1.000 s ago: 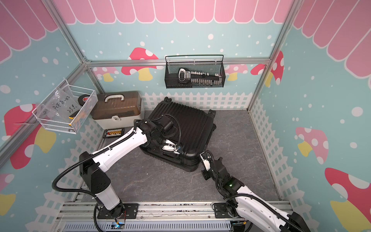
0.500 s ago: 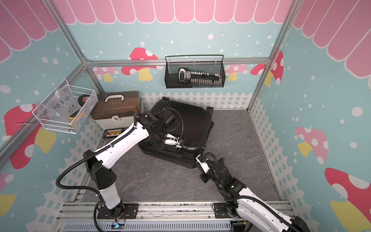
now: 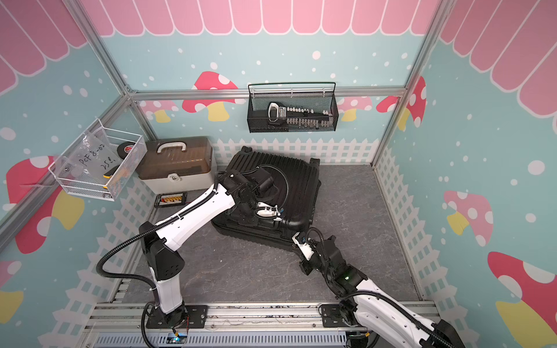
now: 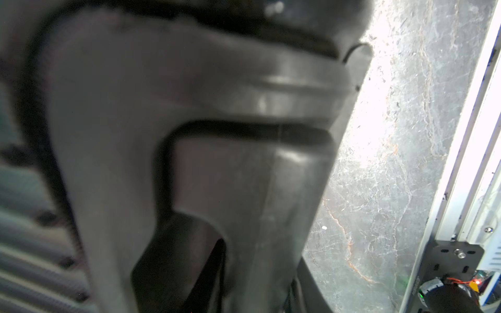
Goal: Close the suitcase zippers
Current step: Zip the zipper on the suitcase.
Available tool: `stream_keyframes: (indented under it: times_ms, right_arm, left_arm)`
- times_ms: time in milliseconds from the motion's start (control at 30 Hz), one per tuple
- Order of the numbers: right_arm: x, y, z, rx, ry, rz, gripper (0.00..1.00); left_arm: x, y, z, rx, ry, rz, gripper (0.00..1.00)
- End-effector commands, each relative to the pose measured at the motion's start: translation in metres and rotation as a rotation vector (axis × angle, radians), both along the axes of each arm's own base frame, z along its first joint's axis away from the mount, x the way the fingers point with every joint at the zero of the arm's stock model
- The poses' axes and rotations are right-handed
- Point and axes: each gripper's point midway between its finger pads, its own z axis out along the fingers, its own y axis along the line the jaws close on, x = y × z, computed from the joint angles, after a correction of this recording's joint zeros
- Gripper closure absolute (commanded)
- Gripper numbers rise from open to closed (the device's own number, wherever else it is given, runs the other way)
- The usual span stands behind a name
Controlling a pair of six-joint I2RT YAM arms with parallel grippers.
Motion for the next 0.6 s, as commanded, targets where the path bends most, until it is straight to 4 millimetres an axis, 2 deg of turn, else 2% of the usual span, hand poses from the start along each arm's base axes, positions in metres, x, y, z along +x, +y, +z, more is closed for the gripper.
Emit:
stream_keyframes:
  times_ms: [0, 133, 167, 200, 300, 567]
  right_arm:
    - [-0.023, 0.031, 0.028, 0.104, -0.064, 0.214, 1.00]
    - [-0.018, 0.032, 0.033, 0.104, -0.113, 0.207, 1.00]
    - [-0.019, 0.029, 0.023, 0.090, -0.103, 0.206, 1.00]
    - [-0.020, 0.030, 0.023, 0.090, -0.108, 0.209, 1.00]
    - [-0.021, 0.032, 0.026, 0.093, -0.114, 0.223, 1.00]
    - [-0.019, 0.036, 0.024, 0.076, -0.137, 0.233, 1.00]
  left_arm:
    - [0.057, -0.046, 0.040, -0.300, -0.169, 0.314, 0.99]
    - [0.046, -0.071, 0.042, -0.388, -0.081, 0.345, 1.00]
    - [0.043, -0.077, 0.041, -0.401, -0.055, 0.358, 1.00]
    - [0.041, -0.081, 0.039, -0.407, -0.042, 0.362, 1.00]
    - [0.040, -0.087, 0.035, -0.405, -0.033, 0.361, 1.00]
    - [0.042, -0.107, 0.052, -0.505, 0.019, 0.460, 1.00]
